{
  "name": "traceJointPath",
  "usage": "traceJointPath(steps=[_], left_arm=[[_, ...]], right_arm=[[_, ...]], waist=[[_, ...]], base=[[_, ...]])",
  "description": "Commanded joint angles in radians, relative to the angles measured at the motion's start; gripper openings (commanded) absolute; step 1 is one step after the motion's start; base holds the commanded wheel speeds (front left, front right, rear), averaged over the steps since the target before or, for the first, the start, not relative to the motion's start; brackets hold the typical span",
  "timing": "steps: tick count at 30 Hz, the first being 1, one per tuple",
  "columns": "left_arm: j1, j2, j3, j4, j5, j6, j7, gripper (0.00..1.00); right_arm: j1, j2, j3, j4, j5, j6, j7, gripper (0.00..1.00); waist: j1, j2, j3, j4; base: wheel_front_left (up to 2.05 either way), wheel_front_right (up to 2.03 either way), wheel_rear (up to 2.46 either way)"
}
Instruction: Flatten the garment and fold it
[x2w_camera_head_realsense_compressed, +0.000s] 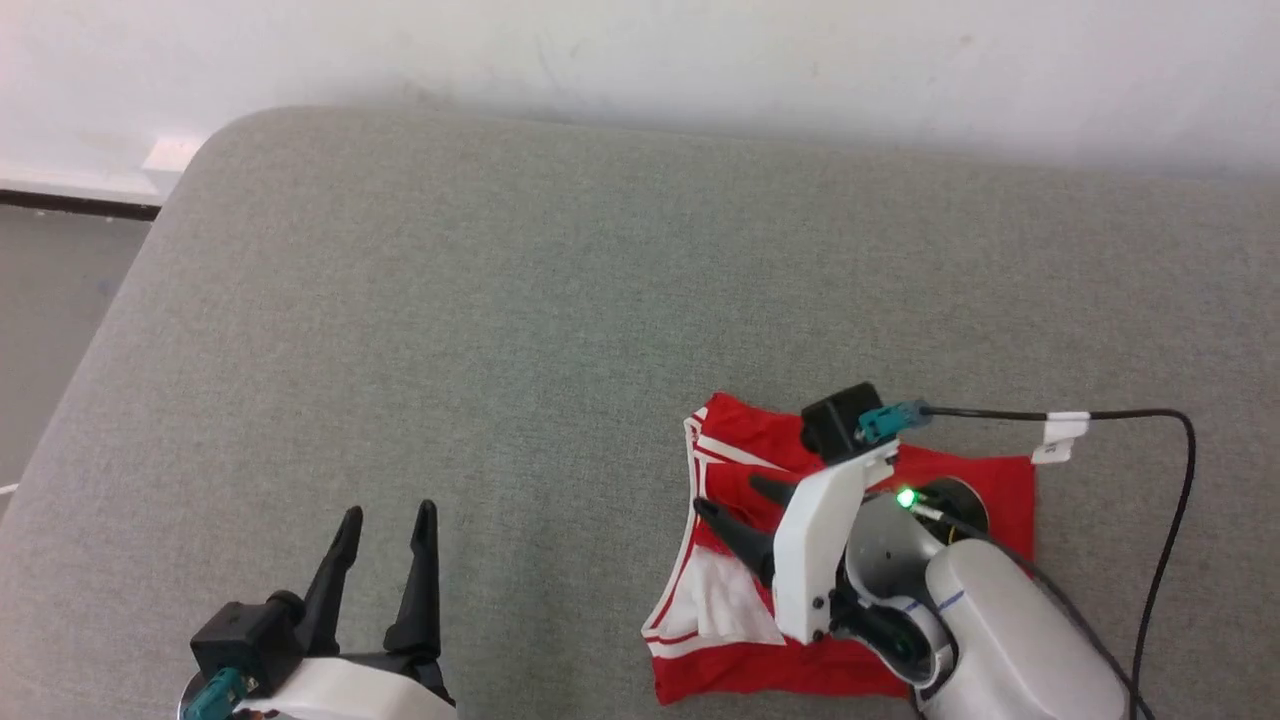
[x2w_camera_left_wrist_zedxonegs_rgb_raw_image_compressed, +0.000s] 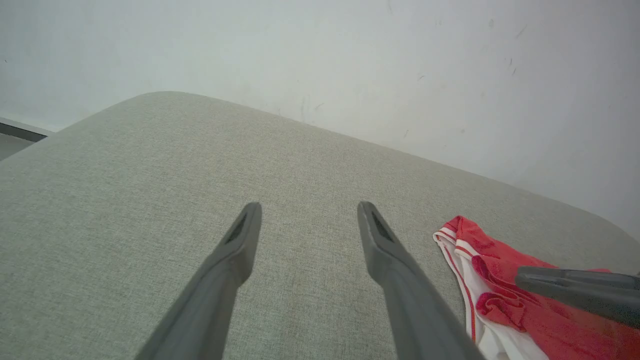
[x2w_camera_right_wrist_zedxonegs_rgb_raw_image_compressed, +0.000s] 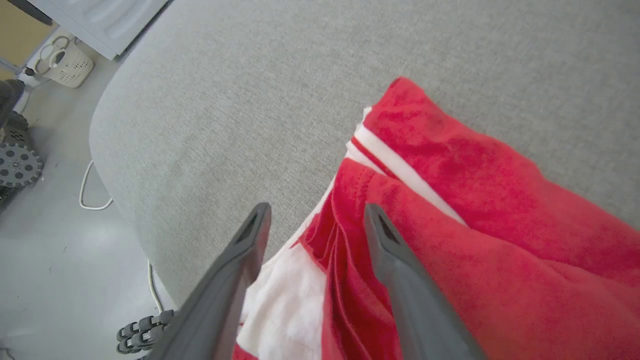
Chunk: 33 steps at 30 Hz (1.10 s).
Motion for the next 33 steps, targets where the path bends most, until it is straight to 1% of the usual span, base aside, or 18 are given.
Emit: traceJointPath(steps=[1, 3, 4, 7, 11, 13, 16, 20, 27, 33], left_arm=[[0.002, 0.003, -0.002, 0.0, -0.001, -0.005, 0.003, 1.0], [0.01, 0.005, -0.001, -0.004, -0.002, -0.001, 0.003, 1.0], [0.015, 0.006, 0.0, -0.008, -0.002, 0.001, 0.003, 1.0], [0.024, 0.009, 0.004, -0.025, -0.001, 0.007, 0.003, 1.0], [0.028, 0.013, 0.012, -0.052, 0.003, 0.016, 0.001, 1.0], [0.026, 0.015, 0.017, -0.061, 0.004, 0.017, 0.001, 1.0], [0.019, 0.016, 0.02, -0.068, 0.004, 0.016, 0.0, 1.0], [0.0, 0.019, 0.023, -0.07, 0.002, 0.009, -0.001, 1.0], [-0.023, 0.03, 0.023, -0.071, 0.006, 0.007, 0.003, 1.0], [-0.03, 0.037, 0.023, -0.073, 0.005, 0.008, 0.006, 1.0]], right_arm=[[-0.012, -0.001, -0.016, -0.021, 0.014, -0.001, -0.013, 1.0], [0.0, -0.001, -0.063, -0.066, 0.01, -0.001, -0.03, 1.0], [0.01, -0.001, -0.096, -0.094, -0.009, -0.001, -0.038, 1.0], [0.066, -0.004, -0.228, -0.204, -0.117, -0.001, -0.059, 1.0], [0.193, -0.022, -0.395, -0.374, -0.231, -0.001, -0.046, 1.0], [0.265, -0.019, -0.471, -0.44, -0.246, -0.001, -0.032, 1.0], [0.352, -0.015, -0.538, -0.5, -0.259, -0.001, -0.013, 1.0], [0.405, -0.006, -0.563, -0.508, -0.242, -0.001, -0.001, 1.0], [0.401, -0.002, -0.539, -0.451, -0.204, -0.001, -0.004, 1.0], [0.371, -0.001, -0.51, -0.344, -0.152, -0.001, 0.03, 1.0]], waist=[[0.0, 0.0, -0.009, -0.01], [0.0, 0.0, -0.012, -0.022], [0.0, 0.0, -0.012, -0.028], [0.0, 0.0, -0.003, -0.048], [0.0, 0.0, 0.023, -0.07], [0.0, 0.0, 0.039, -0.078], [0.0, 0.0, 0.063, -0.086], [0.0, 0.0, 0.09, -0.083], [0.0, 0.0, 0.116, -0.058], [0.0, 0.0, 0.126, -0.031]], base=[[0.0, 0.0, 0.0], [0.0, 0.0, 0.0], [0.0, 0.0, 0.0], [0.0, 0.0, 0.0], [0.0, 0.0, 0.0], [0.0, 0.0, 0.0], [0.0, 0.0, 0.0], [0.0, 0.0, 0.0], [0.0, 0.0, 0.0], [0.0, 0.0, 0.0]])
